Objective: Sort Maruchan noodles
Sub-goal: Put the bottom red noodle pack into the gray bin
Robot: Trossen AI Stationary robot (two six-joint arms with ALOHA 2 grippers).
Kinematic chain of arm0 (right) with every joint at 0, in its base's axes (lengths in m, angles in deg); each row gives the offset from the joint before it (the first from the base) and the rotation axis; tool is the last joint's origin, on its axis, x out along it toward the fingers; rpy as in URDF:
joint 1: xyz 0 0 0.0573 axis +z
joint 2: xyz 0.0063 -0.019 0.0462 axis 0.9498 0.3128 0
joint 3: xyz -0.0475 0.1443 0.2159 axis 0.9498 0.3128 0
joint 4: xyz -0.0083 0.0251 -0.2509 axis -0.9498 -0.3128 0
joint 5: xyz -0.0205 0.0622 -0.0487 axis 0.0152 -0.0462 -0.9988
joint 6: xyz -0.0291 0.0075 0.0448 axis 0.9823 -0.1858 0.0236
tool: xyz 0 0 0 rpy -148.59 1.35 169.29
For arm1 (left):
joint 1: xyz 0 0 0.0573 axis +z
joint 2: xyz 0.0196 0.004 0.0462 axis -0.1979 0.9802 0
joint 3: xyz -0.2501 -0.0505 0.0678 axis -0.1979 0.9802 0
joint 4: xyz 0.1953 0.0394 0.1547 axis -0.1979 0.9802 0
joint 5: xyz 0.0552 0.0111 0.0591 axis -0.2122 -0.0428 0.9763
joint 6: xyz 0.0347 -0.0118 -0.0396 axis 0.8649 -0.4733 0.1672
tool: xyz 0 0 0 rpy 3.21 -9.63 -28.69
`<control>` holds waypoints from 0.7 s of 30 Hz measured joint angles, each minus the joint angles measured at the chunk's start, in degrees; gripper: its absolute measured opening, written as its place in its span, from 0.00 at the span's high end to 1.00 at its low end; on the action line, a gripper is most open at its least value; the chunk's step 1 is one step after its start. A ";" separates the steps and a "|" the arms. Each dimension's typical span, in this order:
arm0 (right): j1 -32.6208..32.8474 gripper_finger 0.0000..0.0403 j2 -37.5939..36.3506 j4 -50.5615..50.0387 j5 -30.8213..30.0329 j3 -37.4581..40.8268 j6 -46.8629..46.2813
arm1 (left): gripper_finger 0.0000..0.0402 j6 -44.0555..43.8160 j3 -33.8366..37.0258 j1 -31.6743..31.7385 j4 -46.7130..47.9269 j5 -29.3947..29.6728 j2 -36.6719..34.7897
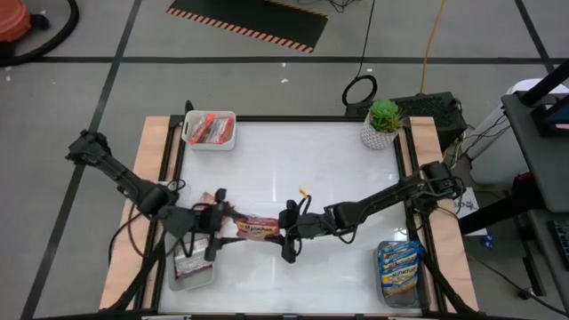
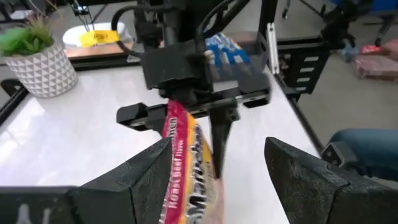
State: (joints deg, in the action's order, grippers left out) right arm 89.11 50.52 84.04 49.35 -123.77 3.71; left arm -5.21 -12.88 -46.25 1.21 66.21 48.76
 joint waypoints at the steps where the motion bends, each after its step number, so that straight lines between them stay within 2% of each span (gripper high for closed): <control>1: 0.01 0.62 0.26 0.09 0.00 -0.16 0.09 | 0.35 0.24 0.00 0.61 0.04 -0.36 0.27; 17: 1.20 0.62 0.43 -0.66 -0.26 -0.20 6.87 | 0.35 0.22 0.00 8.46 2.16 -14.40 5.50; 21: 1.20 0.62 0.43 -0.34 -0.67 -0.20 8.12 | 0.35 0.34 0.00 9.11 2.08 -15.15 7.19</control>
State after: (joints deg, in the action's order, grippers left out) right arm 90.31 50.95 83.69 48.68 -123.98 11.83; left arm -4.87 -12.88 -37.14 3.29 51.06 55.95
